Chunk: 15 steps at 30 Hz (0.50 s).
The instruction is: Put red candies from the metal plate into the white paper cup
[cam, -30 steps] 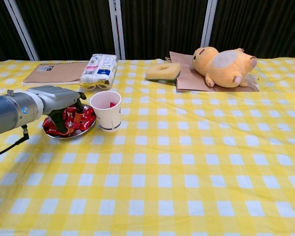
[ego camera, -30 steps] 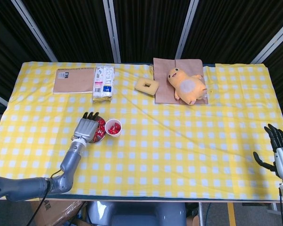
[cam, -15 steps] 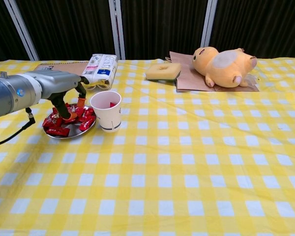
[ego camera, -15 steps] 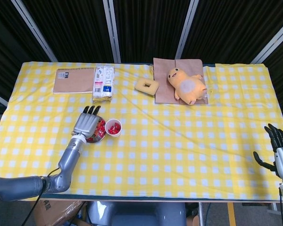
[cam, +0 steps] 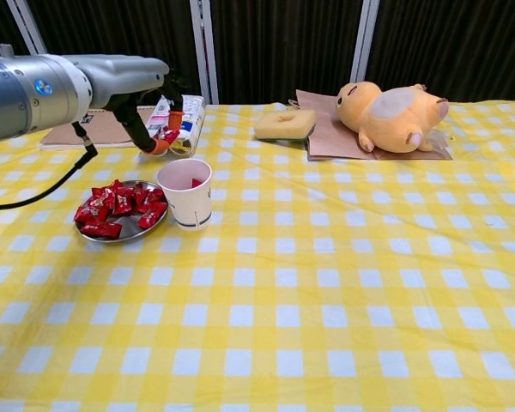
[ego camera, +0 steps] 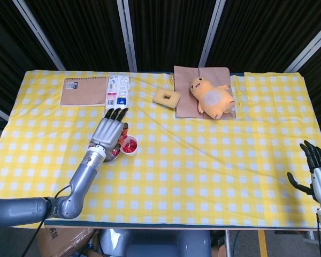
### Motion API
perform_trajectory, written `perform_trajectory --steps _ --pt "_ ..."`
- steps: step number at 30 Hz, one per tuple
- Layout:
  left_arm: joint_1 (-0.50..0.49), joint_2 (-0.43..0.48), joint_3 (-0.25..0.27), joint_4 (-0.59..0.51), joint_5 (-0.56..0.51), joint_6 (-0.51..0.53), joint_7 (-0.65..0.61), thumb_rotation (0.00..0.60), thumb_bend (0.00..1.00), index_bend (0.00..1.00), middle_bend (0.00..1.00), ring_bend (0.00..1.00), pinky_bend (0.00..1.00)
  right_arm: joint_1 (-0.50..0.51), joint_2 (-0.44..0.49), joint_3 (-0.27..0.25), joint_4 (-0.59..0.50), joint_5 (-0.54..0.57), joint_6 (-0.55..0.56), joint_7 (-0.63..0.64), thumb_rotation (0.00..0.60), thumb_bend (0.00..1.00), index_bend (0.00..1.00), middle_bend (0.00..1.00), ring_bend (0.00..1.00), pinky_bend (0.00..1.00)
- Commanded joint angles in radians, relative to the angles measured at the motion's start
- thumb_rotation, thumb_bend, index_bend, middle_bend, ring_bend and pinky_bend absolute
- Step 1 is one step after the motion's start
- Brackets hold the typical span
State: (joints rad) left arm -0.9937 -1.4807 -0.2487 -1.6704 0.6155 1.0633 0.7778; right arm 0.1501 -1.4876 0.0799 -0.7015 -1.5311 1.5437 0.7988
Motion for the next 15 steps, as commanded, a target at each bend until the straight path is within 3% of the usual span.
perform_trajectory --steps 1,9,15 --pt "-0.017 -0.018 0.001 0.001 -0.014 -0.003 0.013 0.600 0.40 0.52 0.00 0.00 0.02 0.000 0.000 0.000 0.000 0.000 0.000 0.000 0.600 0.41 0.00 0.01 0.00 0.00" --pt "-0.043 -0.048 0.022 0.018 -0.056 0.001 0.046 0.600 0.40 0.51 0.00 0.00 0.02 -0.001 0.002 0.003 0.001 0.003 0.002 0.009 0.600 0.41 0.00 0.01 0.00 0.00" --pt "-0.047 -0.038 0.030 0.025 -0.095 -0.002 0.050 0.600 0.30 0.47 0.00 0.00 0.02 0.000 -0.001 0.002 0.003 0.000 0.006 0.007 0.600 0.41 0.00 0.00 0.00 0.00"
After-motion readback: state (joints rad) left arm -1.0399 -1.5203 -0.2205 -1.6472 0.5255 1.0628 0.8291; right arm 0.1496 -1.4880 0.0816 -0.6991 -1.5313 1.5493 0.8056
